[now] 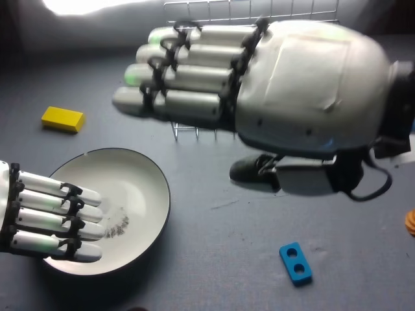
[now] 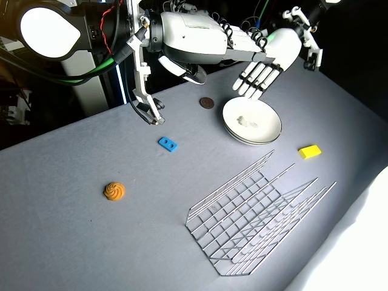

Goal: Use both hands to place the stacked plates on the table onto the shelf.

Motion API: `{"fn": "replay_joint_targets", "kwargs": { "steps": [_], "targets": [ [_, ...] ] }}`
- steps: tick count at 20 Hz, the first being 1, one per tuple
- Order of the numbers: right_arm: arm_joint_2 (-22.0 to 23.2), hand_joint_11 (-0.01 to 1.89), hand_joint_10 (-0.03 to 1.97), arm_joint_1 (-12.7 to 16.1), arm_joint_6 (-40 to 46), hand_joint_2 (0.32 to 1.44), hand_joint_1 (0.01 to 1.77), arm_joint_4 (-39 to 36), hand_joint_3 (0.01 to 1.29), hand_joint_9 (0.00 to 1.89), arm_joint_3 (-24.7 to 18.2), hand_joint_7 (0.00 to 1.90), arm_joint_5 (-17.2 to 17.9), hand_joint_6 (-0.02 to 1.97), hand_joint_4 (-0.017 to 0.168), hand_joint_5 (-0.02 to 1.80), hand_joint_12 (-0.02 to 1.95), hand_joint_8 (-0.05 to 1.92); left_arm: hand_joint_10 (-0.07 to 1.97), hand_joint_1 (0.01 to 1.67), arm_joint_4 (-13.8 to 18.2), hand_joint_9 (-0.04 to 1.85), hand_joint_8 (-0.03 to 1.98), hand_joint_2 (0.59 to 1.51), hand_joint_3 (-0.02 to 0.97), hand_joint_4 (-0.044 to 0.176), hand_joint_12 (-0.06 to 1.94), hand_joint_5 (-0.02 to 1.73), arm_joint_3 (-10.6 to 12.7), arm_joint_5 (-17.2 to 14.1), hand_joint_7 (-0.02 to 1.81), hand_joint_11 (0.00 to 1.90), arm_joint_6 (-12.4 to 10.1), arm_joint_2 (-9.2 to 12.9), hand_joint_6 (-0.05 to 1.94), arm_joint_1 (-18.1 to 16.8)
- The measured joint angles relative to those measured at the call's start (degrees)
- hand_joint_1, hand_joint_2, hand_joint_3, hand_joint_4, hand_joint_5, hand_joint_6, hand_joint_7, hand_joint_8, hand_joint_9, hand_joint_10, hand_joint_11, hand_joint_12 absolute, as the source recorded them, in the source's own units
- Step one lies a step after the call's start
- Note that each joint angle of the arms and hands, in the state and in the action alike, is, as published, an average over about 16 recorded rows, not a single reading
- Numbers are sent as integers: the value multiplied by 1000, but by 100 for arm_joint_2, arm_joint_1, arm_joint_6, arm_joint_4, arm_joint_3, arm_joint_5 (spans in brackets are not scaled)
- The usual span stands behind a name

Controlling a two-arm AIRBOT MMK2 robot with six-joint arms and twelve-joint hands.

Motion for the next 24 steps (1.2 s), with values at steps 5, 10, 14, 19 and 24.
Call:
{"fn": "replay_joint_targets", "kwargs": {
  "steps": [5, 10, 14, 19, 24],
  "targets": [
    [-284, 25, 15, -104, -405, 1156, 1078, 304, 19, 13, 100, 12, -315, 26, 3, 20, 5, 20, 4, 18, -290, 15, -12, 1092, 10, 3, -18, 21, 164, 259, 12, 17, 158, -193, -19, 347],
    [-560, 28, 16, -202, -730, 1167, 1068, 580, 19, 13, 215, 12, -483, 26, 3, 22, 14, 20, 4, 18, -463, 15, -12, 1096, 10, 2, -18, 20, 330, 511, 11, 17, 181, -332, -19, 550],
    [-715, 27, 16, -271, -818, 1167, 1069, 663, 19, 15, 302, 14, -468, 26, 3, 21, 38, 21, 4, 17, -551, 15, -12, 1094, 10, 2, -18, 20, 432, 658, 11, 16, 180, -407, -19, 675],
    [-817, 24, 16, -320, -924, 1167, 1080, 693, 19, 18, 348, 17, -391, 26, 3, 18, 71, 21, 4, 17, -621, 15, -13, 1092, 10, 2, -18, 20, 554, 747, 11, 16, 173, -471, -19, 814],
    [-865, 21, 16, -314, -1099, 1169, 1094, 719, 19, 20, 381, 20, -349, 26, 3, 14, 131, 21, 4, 17, -688, 15, -13, 1090, 10, 2, -18, 19, 672, 780, 10, 15, 161, -532, -19, 946]
  ]
}}
